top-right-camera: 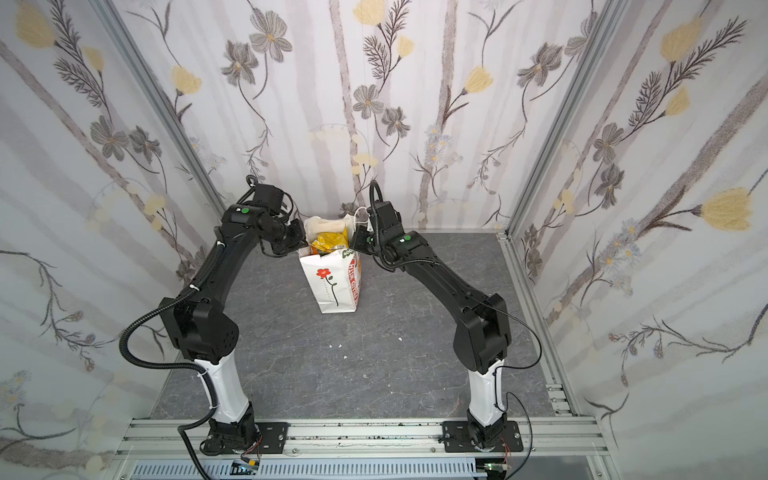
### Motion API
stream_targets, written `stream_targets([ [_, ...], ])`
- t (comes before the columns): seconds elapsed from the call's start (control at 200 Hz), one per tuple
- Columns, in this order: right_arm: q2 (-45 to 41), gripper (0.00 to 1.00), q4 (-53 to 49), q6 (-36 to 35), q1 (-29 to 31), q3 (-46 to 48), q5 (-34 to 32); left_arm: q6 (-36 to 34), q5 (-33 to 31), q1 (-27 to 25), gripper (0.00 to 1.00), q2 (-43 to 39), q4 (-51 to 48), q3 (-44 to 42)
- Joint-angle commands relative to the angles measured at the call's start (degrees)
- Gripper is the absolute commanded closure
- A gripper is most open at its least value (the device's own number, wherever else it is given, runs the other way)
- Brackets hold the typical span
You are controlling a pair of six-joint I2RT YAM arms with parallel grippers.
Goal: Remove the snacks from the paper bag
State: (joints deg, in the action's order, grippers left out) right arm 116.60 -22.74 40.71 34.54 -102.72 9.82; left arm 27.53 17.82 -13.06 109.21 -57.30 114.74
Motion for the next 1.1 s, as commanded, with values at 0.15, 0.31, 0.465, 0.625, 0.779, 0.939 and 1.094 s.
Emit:
stream_targets([
  [0.15,-20.0,1.0,4.5,-4.8,-3.2,24.0,-1.4,9.9,0.0,-9.1,1.0,-7.9,10.7,-12.4],
  [0.31,-31.4,1.0,3.2,-7.7,-4.9,34.0,-0.6,12.9,-1.6,-16.4,1.0,-9.3,10.8,-14.3],
  [0.465,-36.6,1.0,1.6,-9.5,-5.0,39.2,1.0,13.8,-6.4,-21.5,0.97,-10.0,8.1,-14.9],
  [0.625,-38.6,0.92,1.1,-9.3,-4.9,41.9,1.0,15.2,-9.4,-23.3,0.94,-11.8,7.5,-16.7],
  [0.779,-40.4,0.83,-0.5,-9.2,-5.4,41.1,-3.4,17.2,-9.6,-23.3,0.93,-13.6,6.6,-16.8],
  [0.939,-40.2,0.68,-1.0,-9.5,-6.3,39.5,-4.1,19.3,-6.2,-24.8,0.92,-13.6,7.2,-17.9],
  [1.094,-39.9,0.57,-2.8,-10.9,-6.7,36.4,-4.1,20.1,-8.0,-26.4,0.84,-13.9,7.6,-18.1],
])
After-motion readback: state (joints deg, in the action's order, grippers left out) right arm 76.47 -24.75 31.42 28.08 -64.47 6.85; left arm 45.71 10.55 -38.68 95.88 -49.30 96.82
